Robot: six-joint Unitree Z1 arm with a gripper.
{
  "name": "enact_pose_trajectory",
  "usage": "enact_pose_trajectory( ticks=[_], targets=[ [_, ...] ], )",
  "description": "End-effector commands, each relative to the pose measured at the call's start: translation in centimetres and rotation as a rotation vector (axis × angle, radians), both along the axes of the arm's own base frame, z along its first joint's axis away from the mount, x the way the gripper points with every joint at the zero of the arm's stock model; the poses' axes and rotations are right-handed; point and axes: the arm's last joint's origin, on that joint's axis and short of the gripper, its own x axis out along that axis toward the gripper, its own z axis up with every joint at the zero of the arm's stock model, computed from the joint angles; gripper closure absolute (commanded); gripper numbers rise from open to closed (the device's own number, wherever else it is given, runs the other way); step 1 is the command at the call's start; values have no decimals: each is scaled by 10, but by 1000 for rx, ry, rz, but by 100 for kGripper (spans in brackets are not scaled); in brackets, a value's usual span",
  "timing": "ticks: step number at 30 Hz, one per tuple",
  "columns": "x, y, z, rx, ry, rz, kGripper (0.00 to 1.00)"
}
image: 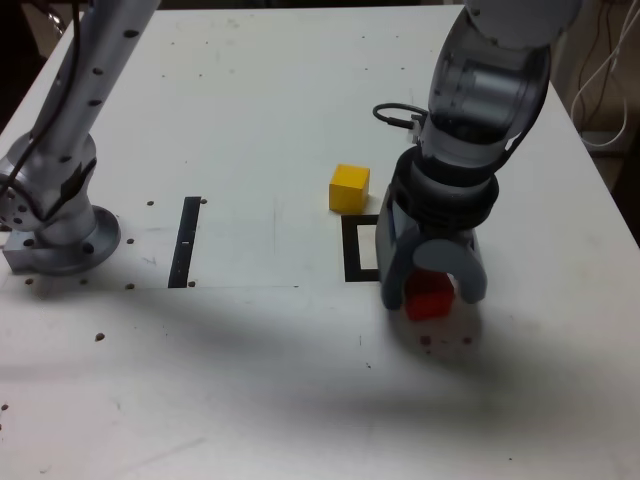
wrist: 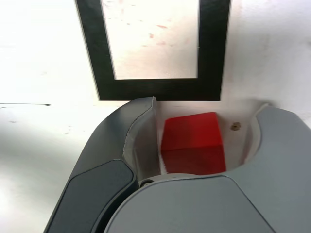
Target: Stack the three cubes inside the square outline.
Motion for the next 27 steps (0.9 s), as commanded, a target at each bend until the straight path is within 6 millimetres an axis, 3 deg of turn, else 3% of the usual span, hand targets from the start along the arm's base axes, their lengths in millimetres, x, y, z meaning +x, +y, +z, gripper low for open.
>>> enact_pose_trajectory(
  ticks=[1,10,15,22,27],
  targets=[
    [1,-1,-3,-5,-7,3,52],
    [4,-2,-7,-18,-40,5,71],
    [-1,0,1,-4,-52,1,77],
    [-20,17,26,18,-70,-16,79],
    [-35,37,31,20,-53,-7,78]
  ],
)
